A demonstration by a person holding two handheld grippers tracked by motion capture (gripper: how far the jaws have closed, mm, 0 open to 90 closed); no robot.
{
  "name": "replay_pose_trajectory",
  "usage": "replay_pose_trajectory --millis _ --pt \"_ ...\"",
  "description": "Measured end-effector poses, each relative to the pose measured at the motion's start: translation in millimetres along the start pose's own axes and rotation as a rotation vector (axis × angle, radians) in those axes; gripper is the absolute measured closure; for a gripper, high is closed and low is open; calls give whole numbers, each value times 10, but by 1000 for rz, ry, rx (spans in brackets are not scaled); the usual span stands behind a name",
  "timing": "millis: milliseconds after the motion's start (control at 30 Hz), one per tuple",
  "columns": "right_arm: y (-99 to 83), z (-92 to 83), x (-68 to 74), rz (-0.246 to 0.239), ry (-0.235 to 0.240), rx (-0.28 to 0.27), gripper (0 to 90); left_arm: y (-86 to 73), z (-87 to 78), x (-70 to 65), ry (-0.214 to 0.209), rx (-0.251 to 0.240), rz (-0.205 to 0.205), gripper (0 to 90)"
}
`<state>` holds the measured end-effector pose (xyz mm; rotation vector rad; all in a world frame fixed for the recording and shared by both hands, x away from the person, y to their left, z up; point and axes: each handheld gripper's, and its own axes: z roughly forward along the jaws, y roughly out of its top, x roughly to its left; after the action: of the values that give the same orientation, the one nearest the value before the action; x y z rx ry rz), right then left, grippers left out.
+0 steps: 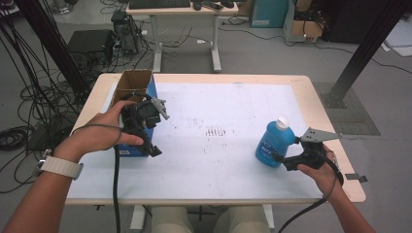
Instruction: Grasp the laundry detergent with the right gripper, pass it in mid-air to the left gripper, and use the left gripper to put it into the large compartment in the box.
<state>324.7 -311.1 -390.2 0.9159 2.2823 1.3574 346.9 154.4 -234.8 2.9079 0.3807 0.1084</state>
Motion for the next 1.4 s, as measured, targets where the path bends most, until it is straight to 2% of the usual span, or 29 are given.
replay_pose_trajectory --millis 133,200,233,333,600,633,700,1233,1400 --pt "-6 10 2 9 -5 -2 79 1 -2 2 0 1 -1 96" --pt "-11 24 -2 10 -5 -6 83 6 7 12 -8 2 13 97" --pt "-11 35 9 24 -4 -11 85 5 6 2 3 1 1 97" --pt "-20 46 -1 10 -2 -8 96 8 9 1 -2 3 -3 97" --pt "-29 92 -4 6 -3 -19 120 11 18 4 -2 2 -4 97" --pt "-27 105 14 31 -6 -29 121 11 15 6 -2 5 -3 97" --pt "-32 118 14 38 -10 -32 129 8 19 8 -2 5 -3 97" --pt "-65 183 13 26 -3 -69 218 4 39 14 -7 11 -7 97" --pt "-68 198 17 25 -5 -65 247 7 42 14 -7 10 -9 97"
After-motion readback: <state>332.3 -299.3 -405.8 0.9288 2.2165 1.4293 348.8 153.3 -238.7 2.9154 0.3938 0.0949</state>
